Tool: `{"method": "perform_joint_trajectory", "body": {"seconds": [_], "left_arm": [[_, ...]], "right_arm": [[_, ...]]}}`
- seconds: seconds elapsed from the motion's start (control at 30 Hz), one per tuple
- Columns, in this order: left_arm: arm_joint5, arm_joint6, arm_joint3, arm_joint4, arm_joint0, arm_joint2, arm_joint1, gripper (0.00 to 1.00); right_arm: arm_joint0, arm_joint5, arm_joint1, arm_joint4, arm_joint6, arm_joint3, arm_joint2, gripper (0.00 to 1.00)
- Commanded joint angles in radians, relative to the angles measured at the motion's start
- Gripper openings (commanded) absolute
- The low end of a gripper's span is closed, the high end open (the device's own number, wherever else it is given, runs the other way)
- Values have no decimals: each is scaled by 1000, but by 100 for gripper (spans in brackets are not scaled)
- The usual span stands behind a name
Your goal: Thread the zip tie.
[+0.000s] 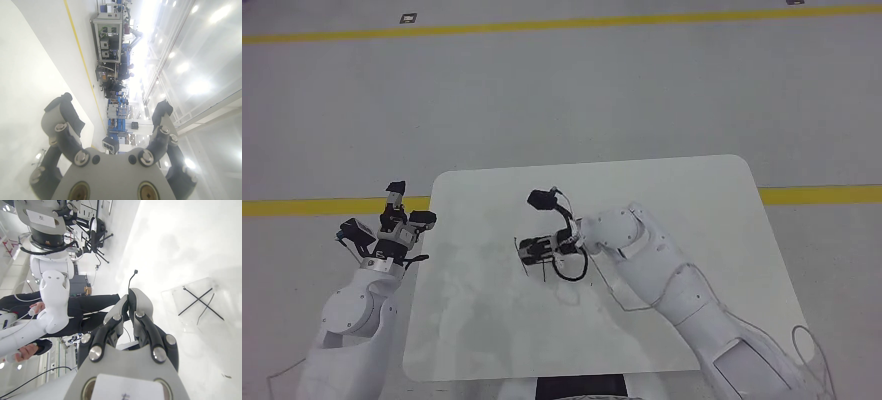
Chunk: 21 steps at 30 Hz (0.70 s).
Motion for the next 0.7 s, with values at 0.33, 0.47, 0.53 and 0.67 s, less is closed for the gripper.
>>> {"method": "perform_joint_trajectory", "body": {"seconds": [0.33,0.47,0.53,0.67], "left_arm": [[2,-6,3,1,-3,6,-1,100],[-23,-90,22,-12,-3,16,0,100],[-51,-150,33,-20,0,18,1,100],[-121,-310,76,-7,10,22,6,100]], "right_arm": [[-18,1,1,15,-46,-5,2,0],[-40,-24,2,119,-120,13,35,0],[-45,-37,2,160,-141,27,49,0],[-59,-69,1,265,-202,55,74,0]]}}
